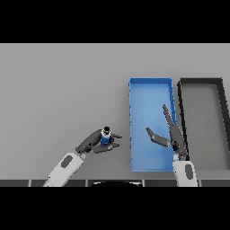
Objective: Pick up the blue pipe and place it into the blue bin.
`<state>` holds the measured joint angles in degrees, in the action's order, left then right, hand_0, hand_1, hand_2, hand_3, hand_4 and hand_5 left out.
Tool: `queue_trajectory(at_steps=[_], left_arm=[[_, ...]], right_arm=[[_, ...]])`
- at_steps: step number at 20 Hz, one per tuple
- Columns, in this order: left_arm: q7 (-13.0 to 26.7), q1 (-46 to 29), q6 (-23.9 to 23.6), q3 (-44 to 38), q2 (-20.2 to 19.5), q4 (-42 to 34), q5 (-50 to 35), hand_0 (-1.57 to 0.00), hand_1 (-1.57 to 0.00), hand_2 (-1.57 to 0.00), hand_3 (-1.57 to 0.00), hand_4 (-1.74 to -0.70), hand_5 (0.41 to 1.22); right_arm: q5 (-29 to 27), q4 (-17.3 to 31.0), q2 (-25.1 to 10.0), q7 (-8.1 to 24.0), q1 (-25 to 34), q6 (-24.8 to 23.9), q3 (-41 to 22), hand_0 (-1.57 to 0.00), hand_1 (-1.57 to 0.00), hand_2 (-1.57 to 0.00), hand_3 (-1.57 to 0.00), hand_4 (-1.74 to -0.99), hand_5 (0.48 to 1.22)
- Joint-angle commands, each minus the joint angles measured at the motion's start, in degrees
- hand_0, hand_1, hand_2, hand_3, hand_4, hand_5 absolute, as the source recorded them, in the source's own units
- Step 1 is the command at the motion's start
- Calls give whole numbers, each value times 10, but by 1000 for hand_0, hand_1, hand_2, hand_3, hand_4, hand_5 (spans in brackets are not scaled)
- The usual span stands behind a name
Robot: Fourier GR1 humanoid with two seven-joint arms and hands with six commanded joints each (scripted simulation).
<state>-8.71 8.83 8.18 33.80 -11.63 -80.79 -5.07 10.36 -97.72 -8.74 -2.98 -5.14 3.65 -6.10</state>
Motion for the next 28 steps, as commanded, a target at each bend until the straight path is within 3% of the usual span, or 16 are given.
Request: queue_trajectory(at_steps=[1,7,17,22,26,28], left_arm=[[-1,-2,-8,3,3,-4,10,-1416,-1446,-1464,-1443,-1525,1174],[-39,0,-9,-9,25,-55,7,-1530,-1538,-1543,-1537,-1482,1209],[46,39,12,-10,50,-108,20,-1567,-1567,-1568,-1567,-1473,1220],[51,35,31,-23,47,-115,15,-1570,-1570,-1570,-1570,-1474,1220],[50,34,31,-27,62,-109,29,-1570,-1571,-1571,-1571,-1474,1220],[39,27,39,-24,62,-106,39,-1571,-1571,-1571,-1571,-1475,1221]], right_arm=[[3,2,3,3,0,-1,-3,1,1,1,1,-1174,558],[10,-1,-5,1,-5,-1,-2,1,1,1,1,-1151,550],[15,6,-7,1,3,-4,-1,1,1,1,1,-1124,574],[34,-34,-9,12,-32,-19,-5,1,1,1,1,-1123,578],[44,-63,-7,26,-52,-28,-9,1,-3,1,1,-1191,577],[23,-69,0,7,-52,-21,-7,1,-19,-18,1,-1178,569]])
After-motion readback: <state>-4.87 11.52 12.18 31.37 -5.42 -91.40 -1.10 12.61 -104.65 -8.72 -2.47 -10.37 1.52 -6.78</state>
